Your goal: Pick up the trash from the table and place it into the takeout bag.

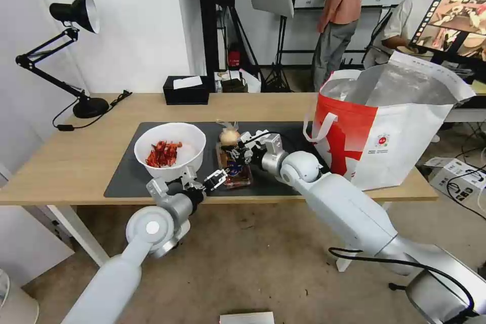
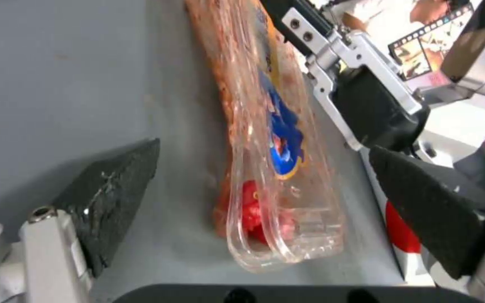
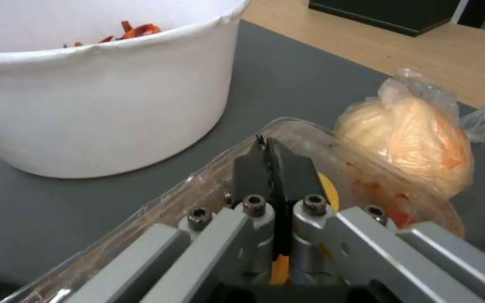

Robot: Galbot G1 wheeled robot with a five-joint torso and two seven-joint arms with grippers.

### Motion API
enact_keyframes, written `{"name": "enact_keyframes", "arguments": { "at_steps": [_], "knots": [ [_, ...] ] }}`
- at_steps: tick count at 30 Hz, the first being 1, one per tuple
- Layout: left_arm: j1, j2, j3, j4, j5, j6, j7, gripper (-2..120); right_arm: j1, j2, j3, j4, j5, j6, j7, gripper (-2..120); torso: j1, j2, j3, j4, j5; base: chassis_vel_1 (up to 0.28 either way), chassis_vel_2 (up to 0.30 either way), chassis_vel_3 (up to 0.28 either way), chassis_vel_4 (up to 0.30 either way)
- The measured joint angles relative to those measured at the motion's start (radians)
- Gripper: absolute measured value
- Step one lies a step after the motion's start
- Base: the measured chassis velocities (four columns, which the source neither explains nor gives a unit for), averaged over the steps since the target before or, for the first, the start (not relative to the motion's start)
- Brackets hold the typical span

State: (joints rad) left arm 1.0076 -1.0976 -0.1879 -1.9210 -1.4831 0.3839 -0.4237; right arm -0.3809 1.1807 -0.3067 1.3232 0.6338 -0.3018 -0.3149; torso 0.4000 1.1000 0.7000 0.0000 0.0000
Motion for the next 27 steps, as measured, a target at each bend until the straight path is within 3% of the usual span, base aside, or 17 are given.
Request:
{"name": "enact_keyframes", "arguments": {
  "at_steps": [20,27],
  "knots": [
    [-0.041,-0.014,0.030,0.039,0.002,-0.018,-0.005,100,0.000,0.008,0.004,-0.007,-0.005,0.002,0.006,0,0.000,0.000,0.000,0.0000,0.0002,0.000,0.000,0.000,0.000],
    [-0.039,-0.014,0.034,0.043,0.006,-0.018,-0.005,80,0.000,0.009,0.016,-0.016,-0.008,0.002,0.005,0,0.000,0.000,0.000,0.0000,0.0000,0.000,0.000,0.000,0.000]
  ]
}}
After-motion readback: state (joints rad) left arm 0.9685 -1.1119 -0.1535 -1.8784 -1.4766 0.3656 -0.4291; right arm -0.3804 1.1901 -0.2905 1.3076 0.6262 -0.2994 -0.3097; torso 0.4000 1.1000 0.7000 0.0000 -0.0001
